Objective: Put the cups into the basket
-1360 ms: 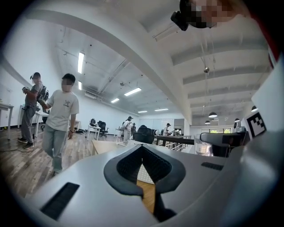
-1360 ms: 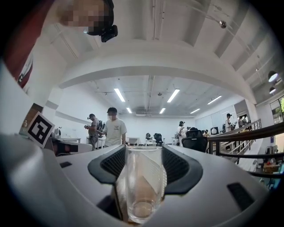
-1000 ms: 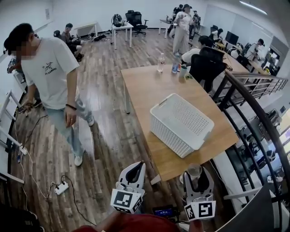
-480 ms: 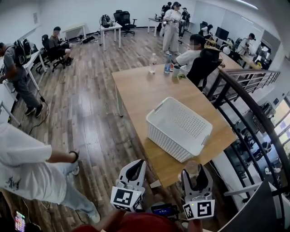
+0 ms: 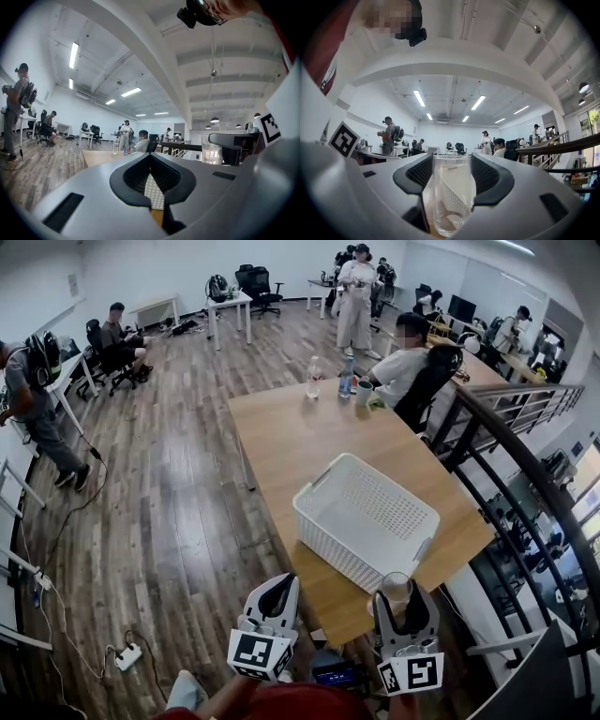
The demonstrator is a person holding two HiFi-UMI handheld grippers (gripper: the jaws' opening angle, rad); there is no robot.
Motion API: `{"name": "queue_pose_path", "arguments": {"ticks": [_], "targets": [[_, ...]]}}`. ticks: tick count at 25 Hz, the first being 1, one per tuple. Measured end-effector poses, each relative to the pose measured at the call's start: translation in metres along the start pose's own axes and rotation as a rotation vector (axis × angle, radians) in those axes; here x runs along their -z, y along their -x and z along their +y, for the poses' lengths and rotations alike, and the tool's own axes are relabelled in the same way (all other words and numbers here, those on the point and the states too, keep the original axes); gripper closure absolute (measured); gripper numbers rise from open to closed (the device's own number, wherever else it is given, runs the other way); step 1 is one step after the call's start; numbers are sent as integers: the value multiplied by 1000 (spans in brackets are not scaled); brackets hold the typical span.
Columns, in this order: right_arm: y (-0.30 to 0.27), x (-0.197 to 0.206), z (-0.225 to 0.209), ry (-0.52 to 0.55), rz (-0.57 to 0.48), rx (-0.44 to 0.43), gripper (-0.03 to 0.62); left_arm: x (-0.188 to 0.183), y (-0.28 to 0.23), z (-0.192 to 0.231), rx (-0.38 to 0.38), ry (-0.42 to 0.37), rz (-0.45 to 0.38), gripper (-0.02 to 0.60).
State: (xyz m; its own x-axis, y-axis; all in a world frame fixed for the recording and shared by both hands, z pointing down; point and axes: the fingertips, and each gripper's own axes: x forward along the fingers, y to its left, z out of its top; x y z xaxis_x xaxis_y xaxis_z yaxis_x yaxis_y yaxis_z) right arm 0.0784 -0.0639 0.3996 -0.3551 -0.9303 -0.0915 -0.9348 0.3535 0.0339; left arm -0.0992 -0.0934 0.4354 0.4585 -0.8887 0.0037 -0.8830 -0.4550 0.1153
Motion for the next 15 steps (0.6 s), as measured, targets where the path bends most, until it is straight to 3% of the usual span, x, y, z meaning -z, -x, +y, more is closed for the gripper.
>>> {"name": "queue_pose_path", "arguments": {"ticks": [10,15], "targets": [[-24,-2,-33,-10,-3,-5,332,-10,-42,-3,-31,27,33,575],[-40,-6,-53,-7,-12,-15,332,-11,-63,-6,-20,2,3,574]]}}
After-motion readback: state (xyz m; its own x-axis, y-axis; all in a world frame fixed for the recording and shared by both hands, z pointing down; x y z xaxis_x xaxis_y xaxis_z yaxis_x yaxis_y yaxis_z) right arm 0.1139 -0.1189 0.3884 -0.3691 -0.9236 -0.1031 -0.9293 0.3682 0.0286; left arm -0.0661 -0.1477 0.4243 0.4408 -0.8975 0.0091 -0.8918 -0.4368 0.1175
